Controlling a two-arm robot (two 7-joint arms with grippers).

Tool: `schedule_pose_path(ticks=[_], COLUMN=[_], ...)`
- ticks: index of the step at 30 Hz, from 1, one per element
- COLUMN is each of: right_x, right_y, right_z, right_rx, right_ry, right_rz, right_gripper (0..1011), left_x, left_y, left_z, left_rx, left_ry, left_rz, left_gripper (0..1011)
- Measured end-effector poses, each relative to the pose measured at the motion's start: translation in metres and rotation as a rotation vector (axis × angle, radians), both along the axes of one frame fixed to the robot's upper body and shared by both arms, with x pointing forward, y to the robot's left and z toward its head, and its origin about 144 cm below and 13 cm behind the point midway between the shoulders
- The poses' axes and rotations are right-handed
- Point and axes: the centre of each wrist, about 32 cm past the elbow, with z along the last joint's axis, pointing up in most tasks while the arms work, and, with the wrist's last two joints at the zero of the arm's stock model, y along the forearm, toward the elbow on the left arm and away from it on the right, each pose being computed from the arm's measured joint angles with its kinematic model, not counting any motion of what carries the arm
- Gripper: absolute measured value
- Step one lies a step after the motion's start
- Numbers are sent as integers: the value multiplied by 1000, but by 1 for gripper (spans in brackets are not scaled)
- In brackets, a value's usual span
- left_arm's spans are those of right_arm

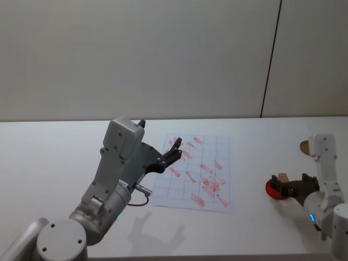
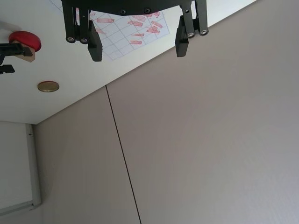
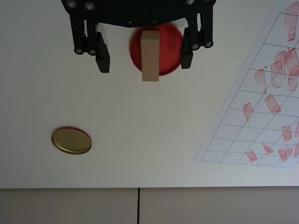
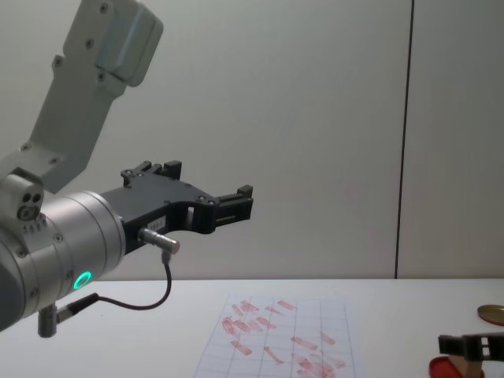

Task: Use the one hand to pick up the stamp and affix it onto the A4 paper.

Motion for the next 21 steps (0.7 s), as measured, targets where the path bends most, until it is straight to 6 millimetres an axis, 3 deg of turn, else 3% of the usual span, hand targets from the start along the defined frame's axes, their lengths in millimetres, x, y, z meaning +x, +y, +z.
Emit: schedule_pose_path(ticks=[7, 10, 21], right_x=[5, 6, 9], right_y=[1, 2, 5], right_z=[-7, -9, -15], right_rx=[3, 4, 2], right_ry=[16, 20, 36], right_rz=[9, 13, 17], right_gripper=[795, 661, 342], left_x=[0, 0, 0], left_y=[0, 0, 0], left_z=[0, 0, 0], left_rx=[0, 0, 0], left_ry=[0, 0, 0], left_rz=[0, 0, 0], left_gripper=[993, 993, 993])
